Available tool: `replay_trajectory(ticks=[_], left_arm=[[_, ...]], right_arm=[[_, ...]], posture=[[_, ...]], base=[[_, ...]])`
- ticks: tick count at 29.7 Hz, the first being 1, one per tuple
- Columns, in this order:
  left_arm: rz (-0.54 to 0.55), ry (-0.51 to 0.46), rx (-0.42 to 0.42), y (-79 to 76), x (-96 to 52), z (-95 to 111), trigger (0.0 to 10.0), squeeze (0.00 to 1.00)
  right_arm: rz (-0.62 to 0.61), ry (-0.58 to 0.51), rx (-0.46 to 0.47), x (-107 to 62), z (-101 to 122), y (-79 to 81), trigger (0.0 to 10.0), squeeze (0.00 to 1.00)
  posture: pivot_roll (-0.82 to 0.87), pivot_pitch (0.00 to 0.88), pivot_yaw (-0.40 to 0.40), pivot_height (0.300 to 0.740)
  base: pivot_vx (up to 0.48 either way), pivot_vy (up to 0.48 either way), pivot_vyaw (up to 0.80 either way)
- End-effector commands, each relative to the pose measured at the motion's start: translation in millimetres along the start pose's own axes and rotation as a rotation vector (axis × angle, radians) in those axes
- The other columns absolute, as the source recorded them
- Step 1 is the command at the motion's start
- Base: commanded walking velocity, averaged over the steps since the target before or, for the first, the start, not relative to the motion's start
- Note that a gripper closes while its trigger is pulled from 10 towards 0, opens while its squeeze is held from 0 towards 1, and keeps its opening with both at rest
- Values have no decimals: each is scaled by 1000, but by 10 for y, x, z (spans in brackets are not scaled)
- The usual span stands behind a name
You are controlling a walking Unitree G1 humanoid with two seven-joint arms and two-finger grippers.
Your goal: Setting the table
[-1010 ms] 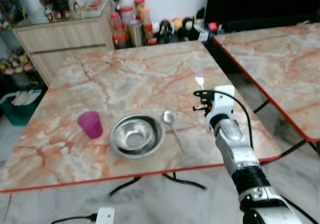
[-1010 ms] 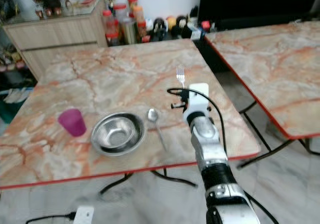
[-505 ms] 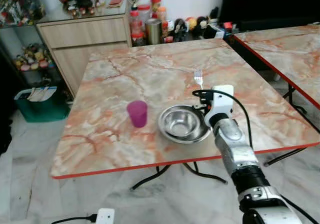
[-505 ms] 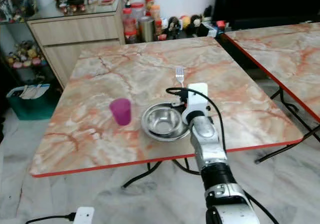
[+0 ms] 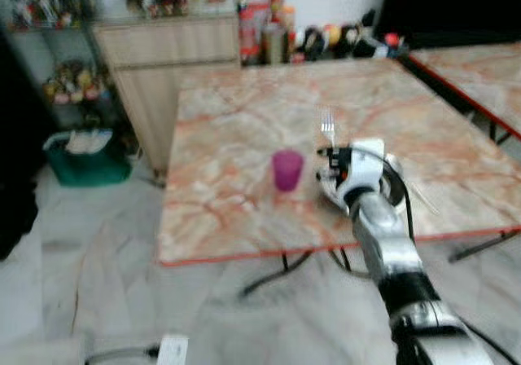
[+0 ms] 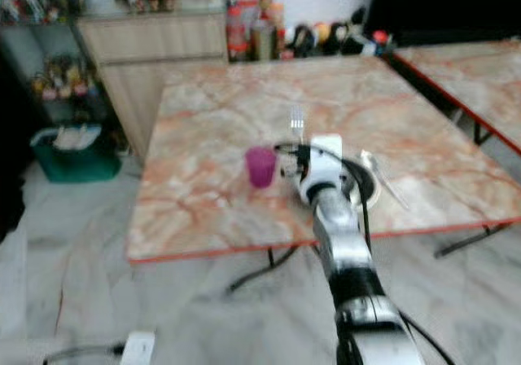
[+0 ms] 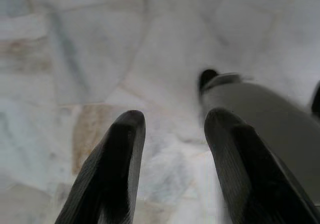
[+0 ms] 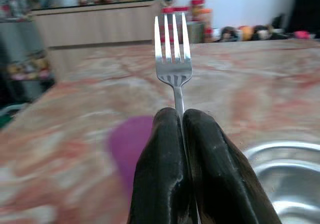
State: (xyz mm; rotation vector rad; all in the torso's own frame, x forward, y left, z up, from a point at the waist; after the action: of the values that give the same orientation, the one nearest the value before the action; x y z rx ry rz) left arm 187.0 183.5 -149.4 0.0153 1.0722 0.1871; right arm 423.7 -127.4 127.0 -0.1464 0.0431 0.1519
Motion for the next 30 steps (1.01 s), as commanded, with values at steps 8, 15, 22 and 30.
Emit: replay_trajectory(ticks=[8,15,22,30], left_arm=[[-9,35,4,-35,-12,-116,10000,0],[-7,34,0,-33,-12,-116,10000,0],[-4,34,-3,-32,-13,-121,10000,0],[-5,34,0,-38,-14,-126,10000,0]], right_arm=[[-24,-2,-5,9,26,-93,10000,0],[-22,-4,-2,10,32,-83,10000,0],[-23,-6,-2,12,43,-85,10000,0],[-23,-4,-1,10,37,-84,10000,0]], posture=[[19,0,28,740],[21,0,28,740],[19,0,27,740],[19,0,26,740]], base=[[0,-480,0],[0,-480,0],[0,-468,0],[0,-413,0]])
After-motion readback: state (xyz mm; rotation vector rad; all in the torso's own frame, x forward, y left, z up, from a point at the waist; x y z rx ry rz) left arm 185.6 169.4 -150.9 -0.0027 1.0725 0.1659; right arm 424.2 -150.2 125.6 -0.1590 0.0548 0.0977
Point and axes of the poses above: a point about 5 cm out from each wrist's last joint towards the gripper, its own x axis pointing out of the wrist towards the gripper, its own z axis along the axis of the wrist's last joint, y = z × x, the point moved 6 cm from there along x, pointing out of the wrist towards the gripper, and after that the axes turned 8 degrees about -x, right-handed, at the moved point
